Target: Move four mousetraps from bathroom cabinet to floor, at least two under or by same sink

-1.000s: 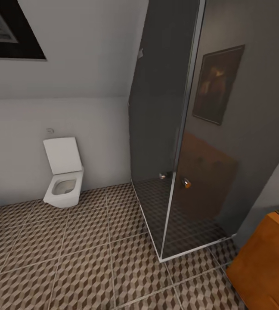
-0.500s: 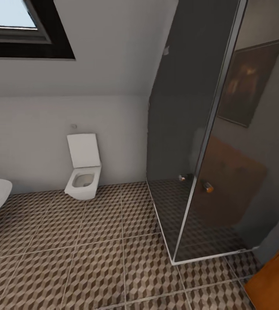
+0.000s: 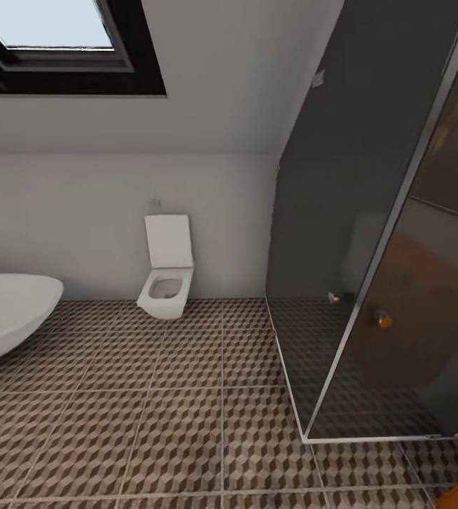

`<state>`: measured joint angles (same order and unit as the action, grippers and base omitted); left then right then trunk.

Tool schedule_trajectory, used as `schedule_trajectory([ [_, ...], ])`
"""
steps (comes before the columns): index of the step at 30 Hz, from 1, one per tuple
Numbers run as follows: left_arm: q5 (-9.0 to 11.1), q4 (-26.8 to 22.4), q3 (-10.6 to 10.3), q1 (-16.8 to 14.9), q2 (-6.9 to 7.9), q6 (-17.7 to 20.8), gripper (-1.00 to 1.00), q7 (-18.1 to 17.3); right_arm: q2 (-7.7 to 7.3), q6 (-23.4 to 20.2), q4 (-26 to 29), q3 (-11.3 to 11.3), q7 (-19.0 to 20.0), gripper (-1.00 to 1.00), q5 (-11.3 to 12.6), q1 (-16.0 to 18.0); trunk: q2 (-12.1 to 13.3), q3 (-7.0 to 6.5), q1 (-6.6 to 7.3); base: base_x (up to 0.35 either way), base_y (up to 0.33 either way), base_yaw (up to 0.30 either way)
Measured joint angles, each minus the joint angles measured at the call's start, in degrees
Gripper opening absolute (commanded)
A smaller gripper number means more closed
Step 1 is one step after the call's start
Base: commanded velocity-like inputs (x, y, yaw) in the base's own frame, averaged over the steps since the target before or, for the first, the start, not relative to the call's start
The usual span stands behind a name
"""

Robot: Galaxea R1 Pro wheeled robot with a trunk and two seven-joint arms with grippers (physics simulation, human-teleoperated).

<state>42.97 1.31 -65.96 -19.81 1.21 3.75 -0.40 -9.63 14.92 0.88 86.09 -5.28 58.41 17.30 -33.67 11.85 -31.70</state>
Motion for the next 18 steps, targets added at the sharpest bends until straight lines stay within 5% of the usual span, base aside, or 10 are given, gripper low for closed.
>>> schedule_trajectory([
  [18, 0.0, 0.0, 0.0, 0.0, 0.01, 0.0, -1.00, 0.0, 0.07, -0.1, 0.0, 0.0, 0.0, -1.00, 0.0, 0.0, 0.0, 0.57, 0.00, 0.000, 0.000, 0.278],
])
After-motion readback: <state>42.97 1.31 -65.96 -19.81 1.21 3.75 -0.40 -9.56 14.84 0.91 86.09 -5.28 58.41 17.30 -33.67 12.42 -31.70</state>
